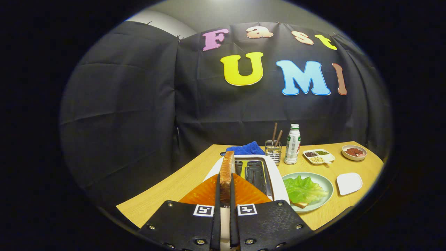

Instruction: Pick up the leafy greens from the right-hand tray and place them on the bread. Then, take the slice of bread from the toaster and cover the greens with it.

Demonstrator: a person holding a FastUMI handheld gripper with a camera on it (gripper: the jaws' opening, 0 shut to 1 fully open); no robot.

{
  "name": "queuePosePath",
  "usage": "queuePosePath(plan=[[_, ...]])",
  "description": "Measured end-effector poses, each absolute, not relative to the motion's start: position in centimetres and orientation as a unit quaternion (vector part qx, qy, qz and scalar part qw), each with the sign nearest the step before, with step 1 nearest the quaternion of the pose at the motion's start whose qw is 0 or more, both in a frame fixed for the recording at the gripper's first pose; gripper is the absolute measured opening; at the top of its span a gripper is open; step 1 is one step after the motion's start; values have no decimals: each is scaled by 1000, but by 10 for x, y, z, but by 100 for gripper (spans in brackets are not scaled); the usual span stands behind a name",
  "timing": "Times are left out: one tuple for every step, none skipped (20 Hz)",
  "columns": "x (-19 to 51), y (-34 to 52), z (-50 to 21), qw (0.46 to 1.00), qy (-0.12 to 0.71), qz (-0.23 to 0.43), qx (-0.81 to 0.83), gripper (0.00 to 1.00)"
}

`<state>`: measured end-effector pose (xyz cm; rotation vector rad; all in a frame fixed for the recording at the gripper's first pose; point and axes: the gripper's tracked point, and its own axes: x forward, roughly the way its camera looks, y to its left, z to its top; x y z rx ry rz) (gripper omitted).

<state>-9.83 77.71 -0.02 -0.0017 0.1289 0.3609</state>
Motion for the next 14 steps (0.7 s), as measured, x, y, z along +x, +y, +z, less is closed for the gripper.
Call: queuePosePath(plan=[[-99, 778, 2, 981, 66, 182, -5, 10], [-98, 778, 1, 981, 65, 182, -8, 10], [-99, 780, 3, 980, 64, 187, -10, 10], [-98, 782, 2, 980, 66, 188, -8, 3], [-97, 782, 4, 980, 65, 188, -10, 3], [-95, 782, 5, 980, 67, 189, -8, 3], [-94, 780, 6, 980, 67, 189, -4, 3], [-93, 780, 8, 980, 69, 189, -4, 3], [-93, 779, 11, 979, 70, 191, -2, 3], [-93, 779, 14, 979, 67, 191, -1, 3], [-92, 779, 20, 979, 63, 192, 0, 3], [-91, 777, 24, 980, 58, 191, 1, 3], [-92, 777, 29, 980, 55, 193, 3, 3], [-92, 777, 34, 980, 51, 193, 5, 3]])
